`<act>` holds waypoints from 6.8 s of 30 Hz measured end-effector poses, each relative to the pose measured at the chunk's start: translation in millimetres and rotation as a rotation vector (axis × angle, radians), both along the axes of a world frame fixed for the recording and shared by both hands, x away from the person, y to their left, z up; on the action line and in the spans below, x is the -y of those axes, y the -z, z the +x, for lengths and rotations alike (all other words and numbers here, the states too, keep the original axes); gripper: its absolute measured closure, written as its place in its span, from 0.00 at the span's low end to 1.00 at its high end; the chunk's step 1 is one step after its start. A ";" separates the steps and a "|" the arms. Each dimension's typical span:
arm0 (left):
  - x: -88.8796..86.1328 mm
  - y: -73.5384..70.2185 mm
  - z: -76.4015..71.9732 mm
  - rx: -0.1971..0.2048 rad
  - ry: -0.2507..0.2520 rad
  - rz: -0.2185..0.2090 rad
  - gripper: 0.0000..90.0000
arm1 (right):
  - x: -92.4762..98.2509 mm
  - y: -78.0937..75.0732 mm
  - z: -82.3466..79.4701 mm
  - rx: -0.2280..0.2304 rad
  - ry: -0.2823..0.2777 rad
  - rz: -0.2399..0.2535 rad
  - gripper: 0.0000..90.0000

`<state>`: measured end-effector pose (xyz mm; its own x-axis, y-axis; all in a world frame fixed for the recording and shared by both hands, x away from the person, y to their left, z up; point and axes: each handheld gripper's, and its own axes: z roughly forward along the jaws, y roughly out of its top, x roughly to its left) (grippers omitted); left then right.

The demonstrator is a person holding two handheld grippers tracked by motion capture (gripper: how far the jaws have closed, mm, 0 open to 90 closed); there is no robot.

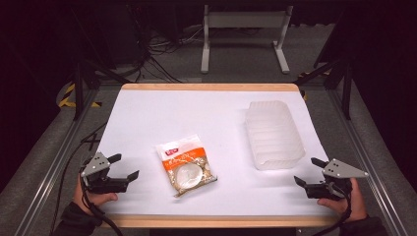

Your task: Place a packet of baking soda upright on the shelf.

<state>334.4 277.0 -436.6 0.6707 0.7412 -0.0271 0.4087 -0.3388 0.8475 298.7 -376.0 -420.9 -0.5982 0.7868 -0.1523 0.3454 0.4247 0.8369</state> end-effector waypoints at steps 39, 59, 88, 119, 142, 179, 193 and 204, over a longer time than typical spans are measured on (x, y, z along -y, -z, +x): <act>87.1 1.4 121.4 -0.460 0.245 0.025 0.09 | -13.1 12.9 2.6 -0.089 -0.036 -0.092 0.15; 95.4 -9.7 118.8 -0.458 0.240 0.140 0.40 | -13.5 14.3 2.8 -0.100 -0.044 -0.092 0.16; 123.2 -11.3 140.8 -0.434 0.301 0.304 0.51 | -12.4 13.5 2.7 -0.116 -0.054 -0.066 0.16; 133.7 -63.3 87.1 -0.152 0.397 0.286 1.00 | -12.7 11.3 2.4 -0.103 -0.051 -0.067 0.17; 147.6 -105.7 33.4 0.064 0.434 0.204 1.00 | -10.7 11.4 2.2 -0.098 -0.033 -0.069 0.18; 183.8 -151.7 21.4 0.221 0.427 0.072 1.00 | -5.4 8.4 1.1 -0.072 0.008 -0.025 0.18; 226.8 -174.5 43.9 0.246 0.465 0.003 1.00 | -8.5 3.7 4.7 -0.019 0.019 0.016 0.21; 271.6 -189.2 56.6 0.259 0.505 -0.045 1.00 | -4.2 7.8 4.2 -0.051 0.012 0.021 0.16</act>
